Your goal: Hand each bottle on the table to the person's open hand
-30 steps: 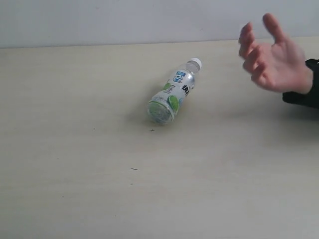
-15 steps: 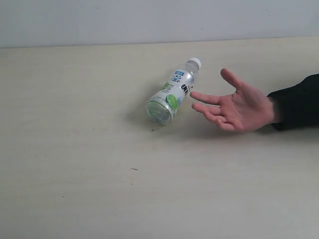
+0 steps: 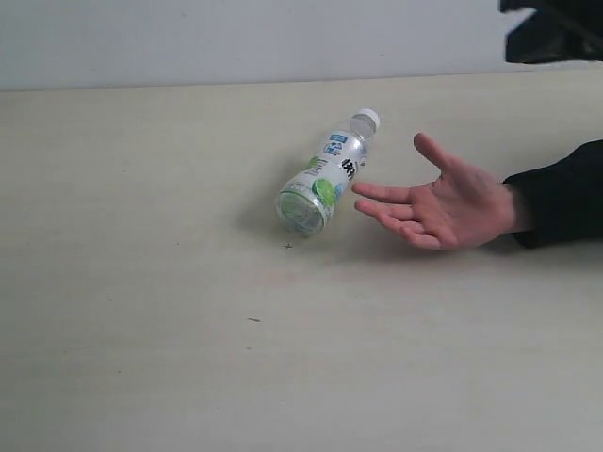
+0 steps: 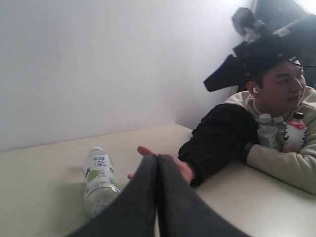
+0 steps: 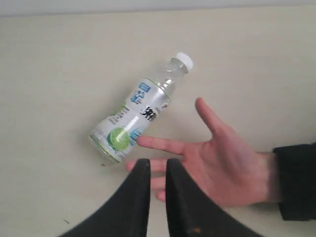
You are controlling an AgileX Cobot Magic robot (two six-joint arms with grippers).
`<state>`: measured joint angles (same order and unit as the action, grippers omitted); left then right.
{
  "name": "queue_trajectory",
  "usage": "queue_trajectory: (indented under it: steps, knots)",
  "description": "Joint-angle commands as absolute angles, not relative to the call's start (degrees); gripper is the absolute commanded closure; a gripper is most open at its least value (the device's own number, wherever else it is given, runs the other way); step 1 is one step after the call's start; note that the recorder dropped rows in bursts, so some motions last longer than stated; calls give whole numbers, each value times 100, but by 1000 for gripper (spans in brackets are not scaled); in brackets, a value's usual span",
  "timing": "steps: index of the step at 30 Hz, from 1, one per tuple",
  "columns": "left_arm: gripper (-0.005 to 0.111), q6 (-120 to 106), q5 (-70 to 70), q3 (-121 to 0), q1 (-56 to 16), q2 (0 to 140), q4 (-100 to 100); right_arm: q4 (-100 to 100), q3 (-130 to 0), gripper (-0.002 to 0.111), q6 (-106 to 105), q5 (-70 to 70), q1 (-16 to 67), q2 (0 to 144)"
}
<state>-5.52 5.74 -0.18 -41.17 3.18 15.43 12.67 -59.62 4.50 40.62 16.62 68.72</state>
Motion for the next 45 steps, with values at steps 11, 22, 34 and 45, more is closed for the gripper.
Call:
queue_trajectory:
  steps: [11,22,34,45]
  knots:
    - [106,-554,595,0,-4105,309,1554,3346,-7983,66,-249,3738,2134,10001]
    - [106,-566,595,0,-4105,309,1554,1239,-9423,53,2016,4540,2468,11435]
    - [106,-566,595,0,-4105,309,1554,554,-9983,25,2815,4776,2468,12239]
    - [106,-566,595,0,-4105,309,1554,551,-9993,25,2867,4517,2468,12756]
